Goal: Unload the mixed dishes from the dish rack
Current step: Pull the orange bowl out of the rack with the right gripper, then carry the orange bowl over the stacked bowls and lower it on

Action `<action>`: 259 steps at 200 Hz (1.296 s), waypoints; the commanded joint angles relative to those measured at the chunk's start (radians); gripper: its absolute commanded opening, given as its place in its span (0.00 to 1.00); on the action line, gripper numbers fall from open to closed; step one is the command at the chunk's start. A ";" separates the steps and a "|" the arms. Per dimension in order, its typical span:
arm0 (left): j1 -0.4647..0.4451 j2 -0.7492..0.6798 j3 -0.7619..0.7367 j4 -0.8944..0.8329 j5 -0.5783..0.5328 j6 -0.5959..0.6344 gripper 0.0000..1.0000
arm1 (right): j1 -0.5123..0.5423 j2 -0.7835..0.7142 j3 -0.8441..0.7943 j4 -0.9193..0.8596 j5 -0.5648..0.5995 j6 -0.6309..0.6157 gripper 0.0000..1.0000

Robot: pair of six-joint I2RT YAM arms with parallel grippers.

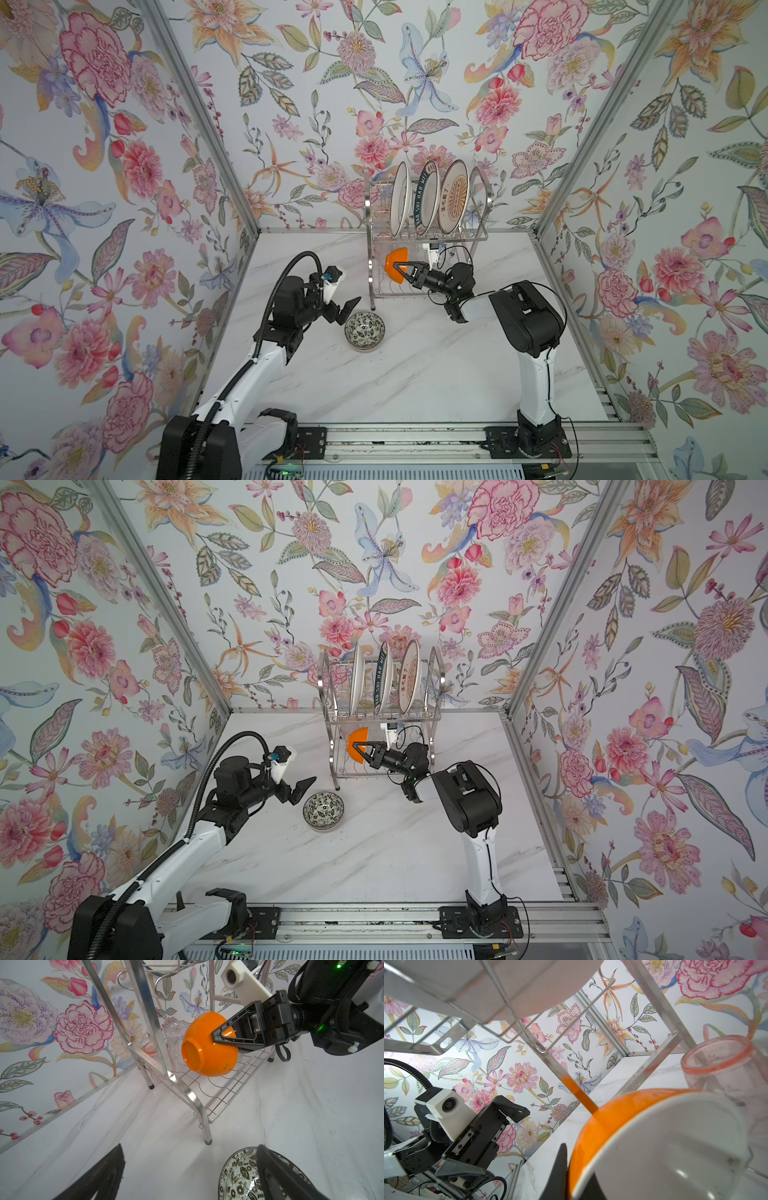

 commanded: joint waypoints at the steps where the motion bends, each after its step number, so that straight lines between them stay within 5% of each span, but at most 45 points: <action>1: -0.015 -0.018 0.028 0.052 -0.020 -0.039 0.99 | 0.004 -0.032 -0.029 0.100 -0.017 -0.003 0.00; 57: -0.015 -0.034 0.005 0.195 0.017 -0.120 0.99 | 0.044 -0.116 -0.157 0.188 0.014 -0.109 0.00; 110: -0.012 -0.038 0.054 0.208 -0.018 -0.138 0.99 | 0.069 -0.276 -0.292 0.075 0.052 -0.267 0.00; 188: 0.016 -0.048 0.105 0.184 -0.116 -0.162 0.99 | 0.222 -0.642 -0.268 -0.878 0.209 -0.825 0.00; 259: 0.137 -0.043 0.028 0.211 -0.181 -0.236 0.99 | 0.416 -0.585 0.028 -1.489 0.434 -1.112 0.00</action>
